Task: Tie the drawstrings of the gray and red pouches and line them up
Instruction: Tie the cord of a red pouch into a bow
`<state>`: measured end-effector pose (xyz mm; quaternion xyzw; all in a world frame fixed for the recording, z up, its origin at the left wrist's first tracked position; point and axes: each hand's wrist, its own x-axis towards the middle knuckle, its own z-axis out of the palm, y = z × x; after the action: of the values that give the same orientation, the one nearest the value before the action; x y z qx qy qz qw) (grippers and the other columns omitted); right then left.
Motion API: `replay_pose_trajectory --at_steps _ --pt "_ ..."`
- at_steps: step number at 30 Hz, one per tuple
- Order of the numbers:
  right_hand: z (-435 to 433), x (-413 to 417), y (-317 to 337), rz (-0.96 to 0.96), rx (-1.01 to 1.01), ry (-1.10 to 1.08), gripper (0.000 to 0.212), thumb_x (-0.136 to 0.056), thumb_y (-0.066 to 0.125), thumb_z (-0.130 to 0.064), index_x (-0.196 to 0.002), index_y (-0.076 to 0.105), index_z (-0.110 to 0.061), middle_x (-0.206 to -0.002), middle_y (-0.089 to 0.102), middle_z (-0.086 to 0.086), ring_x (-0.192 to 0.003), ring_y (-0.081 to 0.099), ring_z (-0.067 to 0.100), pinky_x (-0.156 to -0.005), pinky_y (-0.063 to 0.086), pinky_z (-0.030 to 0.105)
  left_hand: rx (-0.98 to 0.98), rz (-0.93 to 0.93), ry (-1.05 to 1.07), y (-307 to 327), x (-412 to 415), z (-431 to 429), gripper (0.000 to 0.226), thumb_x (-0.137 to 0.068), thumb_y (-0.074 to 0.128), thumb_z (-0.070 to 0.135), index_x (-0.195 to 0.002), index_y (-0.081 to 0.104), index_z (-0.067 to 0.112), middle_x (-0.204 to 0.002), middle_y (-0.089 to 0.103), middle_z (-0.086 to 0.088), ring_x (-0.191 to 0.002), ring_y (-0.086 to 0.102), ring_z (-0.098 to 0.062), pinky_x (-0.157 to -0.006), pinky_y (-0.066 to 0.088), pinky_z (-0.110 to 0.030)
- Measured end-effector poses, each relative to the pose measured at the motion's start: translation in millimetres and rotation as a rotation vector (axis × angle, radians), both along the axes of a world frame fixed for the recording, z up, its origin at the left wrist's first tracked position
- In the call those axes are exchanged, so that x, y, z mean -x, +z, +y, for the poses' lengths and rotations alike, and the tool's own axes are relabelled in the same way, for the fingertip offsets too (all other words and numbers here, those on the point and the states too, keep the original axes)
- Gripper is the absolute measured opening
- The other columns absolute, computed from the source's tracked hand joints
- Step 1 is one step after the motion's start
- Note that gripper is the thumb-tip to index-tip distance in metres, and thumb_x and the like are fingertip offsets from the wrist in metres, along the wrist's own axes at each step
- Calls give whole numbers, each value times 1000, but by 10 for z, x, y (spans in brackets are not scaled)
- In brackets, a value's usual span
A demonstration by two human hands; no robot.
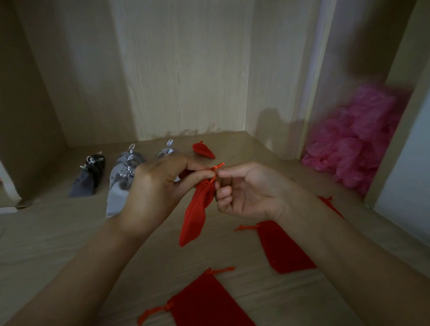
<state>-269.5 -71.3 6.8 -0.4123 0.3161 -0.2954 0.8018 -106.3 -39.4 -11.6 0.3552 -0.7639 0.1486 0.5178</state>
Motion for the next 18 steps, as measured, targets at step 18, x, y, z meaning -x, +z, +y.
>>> replay_pose_trajectory --at_steps 18 --pt "-198 -42 -159 -24 149 -440 26 -96 50 -13 -71 56 -7 -62 55 3 -57 56 13 -62 49 26 -572 368 -239 -205 203 -169 23 -93 56 12 -70 57 14 -57 59 9 -54 56 -2 -61 45 -15"
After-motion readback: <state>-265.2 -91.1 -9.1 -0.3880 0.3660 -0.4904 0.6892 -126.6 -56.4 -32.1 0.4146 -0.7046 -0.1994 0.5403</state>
